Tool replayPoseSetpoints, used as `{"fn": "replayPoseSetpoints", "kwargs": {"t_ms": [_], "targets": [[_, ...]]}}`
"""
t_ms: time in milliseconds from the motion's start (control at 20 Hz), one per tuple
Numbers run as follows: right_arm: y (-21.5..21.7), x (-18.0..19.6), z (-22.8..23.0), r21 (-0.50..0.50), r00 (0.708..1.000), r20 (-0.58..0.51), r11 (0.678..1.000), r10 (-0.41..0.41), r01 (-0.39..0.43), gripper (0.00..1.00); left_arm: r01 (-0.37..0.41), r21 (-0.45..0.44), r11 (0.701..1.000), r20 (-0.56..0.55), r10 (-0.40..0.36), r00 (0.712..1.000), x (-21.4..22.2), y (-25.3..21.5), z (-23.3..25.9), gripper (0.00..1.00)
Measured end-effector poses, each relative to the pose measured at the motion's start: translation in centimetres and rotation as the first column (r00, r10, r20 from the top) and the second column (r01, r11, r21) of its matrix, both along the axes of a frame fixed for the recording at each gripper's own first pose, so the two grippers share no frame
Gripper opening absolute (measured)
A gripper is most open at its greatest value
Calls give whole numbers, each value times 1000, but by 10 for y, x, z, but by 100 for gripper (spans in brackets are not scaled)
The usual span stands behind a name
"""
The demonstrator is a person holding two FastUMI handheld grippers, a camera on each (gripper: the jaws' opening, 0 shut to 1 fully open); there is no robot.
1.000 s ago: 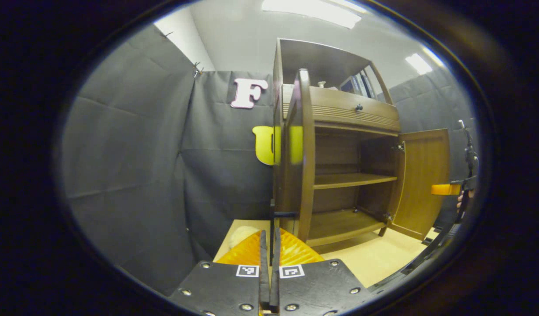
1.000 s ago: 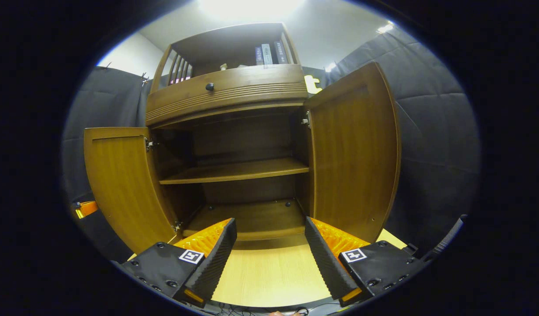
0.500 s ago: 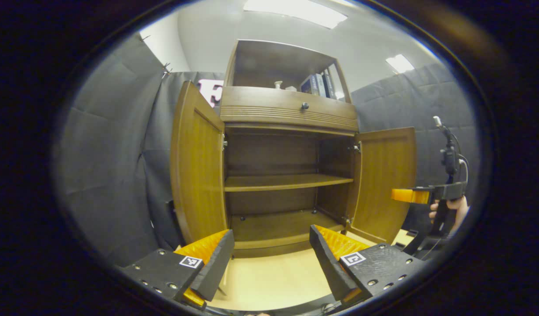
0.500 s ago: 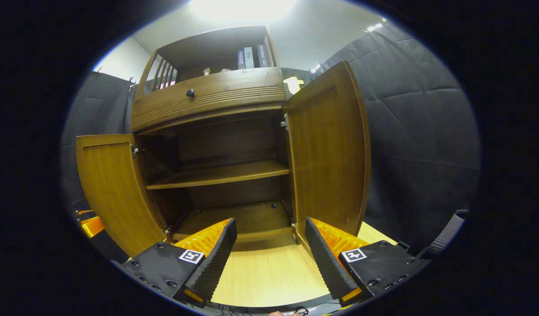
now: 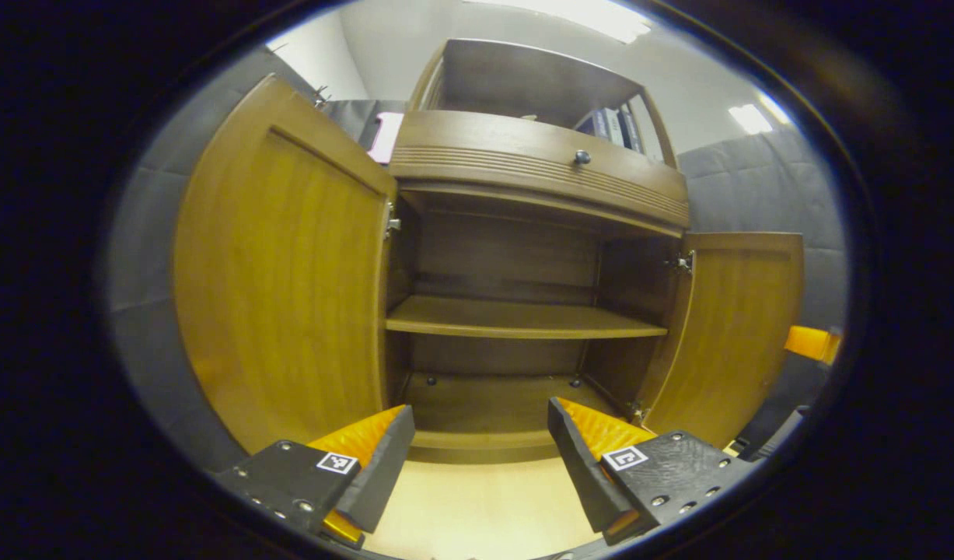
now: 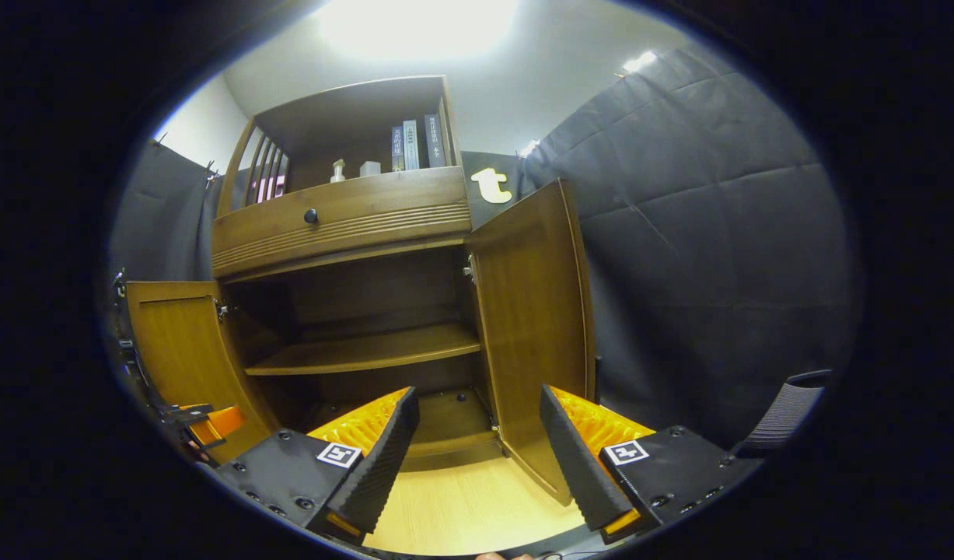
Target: Open the right door of the double-door shoe cabinet with the right hand, and open the left door with the left hand.
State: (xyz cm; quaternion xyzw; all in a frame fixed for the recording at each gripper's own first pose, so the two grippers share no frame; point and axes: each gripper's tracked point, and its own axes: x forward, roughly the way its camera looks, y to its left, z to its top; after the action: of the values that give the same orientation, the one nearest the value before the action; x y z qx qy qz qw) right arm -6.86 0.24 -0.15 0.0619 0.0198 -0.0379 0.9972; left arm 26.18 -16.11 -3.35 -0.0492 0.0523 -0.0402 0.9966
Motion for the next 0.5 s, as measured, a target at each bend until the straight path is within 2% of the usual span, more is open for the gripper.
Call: {"fn": "replayPoseSetpoints", "kwargs": {"t_ms": [150, 200, 250, 350, 500], "targets": [[1, -4, -3, -16, 1000, -9, 1000, -15, 14, 92, -9, 15, 1000, 95, 7, 995, 11, -10, 15, 100], [3, -5, -5, -21, 1000, -15, 1000, -12, 11, 98, 0, 6, 1000, 117, -1, 993, 12, -16, 17, 100], [4, -6, -9, -25, 1000, -21, 1000, -10, 9, 92, 27, -6, 1000, 122, -26, 992, 14, -26, 15, 100], [7, -8, -9, -28, 1000, -17, 1000, 2, -2, 92, 77, -25, 997, 98, -74, 992, 15, -40, 5, 100], [12, -10, -8, -11, 1000, -3, 1000, 26, -26, 98, 58, -28, 998, 95, -55, 994, 12, -39, 3, 100]]}}
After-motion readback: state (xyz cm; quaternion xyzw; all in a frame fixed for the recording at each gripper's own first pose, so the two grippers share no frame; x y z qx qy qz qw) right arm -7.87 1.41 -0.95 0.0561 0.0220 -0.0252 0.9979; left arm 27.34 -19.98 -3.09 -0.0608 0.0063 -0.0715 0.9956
